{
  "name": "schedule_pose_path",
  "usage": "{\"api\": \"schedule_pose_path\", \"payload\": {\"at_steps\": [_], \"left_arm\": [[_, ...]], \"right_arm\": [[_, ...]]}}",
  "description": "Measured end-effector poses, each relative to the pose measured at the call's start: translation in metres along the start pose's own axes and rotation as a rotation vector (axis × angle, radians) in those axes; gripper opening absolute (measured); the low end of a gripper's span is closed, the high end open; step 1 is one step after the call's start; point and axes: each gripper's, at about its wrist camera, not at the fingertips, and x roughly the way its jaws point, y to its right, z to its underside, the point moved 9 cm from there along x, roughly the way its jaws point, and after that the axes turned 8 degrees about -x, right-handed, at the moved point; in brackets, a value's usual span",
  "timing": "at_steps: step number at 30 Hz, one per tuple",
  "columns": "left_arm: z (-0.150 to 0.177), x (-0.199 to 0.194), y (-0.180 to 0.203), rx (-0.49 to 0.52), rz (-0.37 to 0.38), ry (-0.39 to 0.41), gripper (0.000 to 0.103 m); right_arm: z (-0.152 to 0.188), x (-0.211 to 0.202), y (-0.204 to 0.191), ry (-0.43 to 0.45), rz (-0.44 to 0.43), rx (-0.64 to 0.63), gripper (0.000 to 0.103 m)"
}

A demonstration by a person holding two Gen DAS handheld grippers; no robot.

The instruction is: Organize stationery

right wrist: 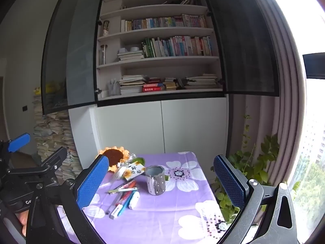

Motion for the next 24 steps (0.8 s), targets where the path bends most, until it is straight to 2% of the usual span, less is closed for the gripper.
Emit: {"api": "schedule_pose_path", "payload": {"at_steps": [7,14,24], "left_arm": [[-0.003,0.008,-0.003,-0.014,0.01,-0.029,0.102],[0.0,0.006,-0.006,-0.011,-0.002,-0.005,0.102],[0.007,0.016,-0.001,-0.001,0.008,-0.046,0.102]], "right_arm": [[-0.003,-0.001,-0.001,0.002,0.005,-0.016,0.103],[0.007,0.007,-0.002,0.001,-0.003,-0.012,0.103],[0.005,0.014,-0.001,-0.022,-0.012,-0.019,0.103]]}}
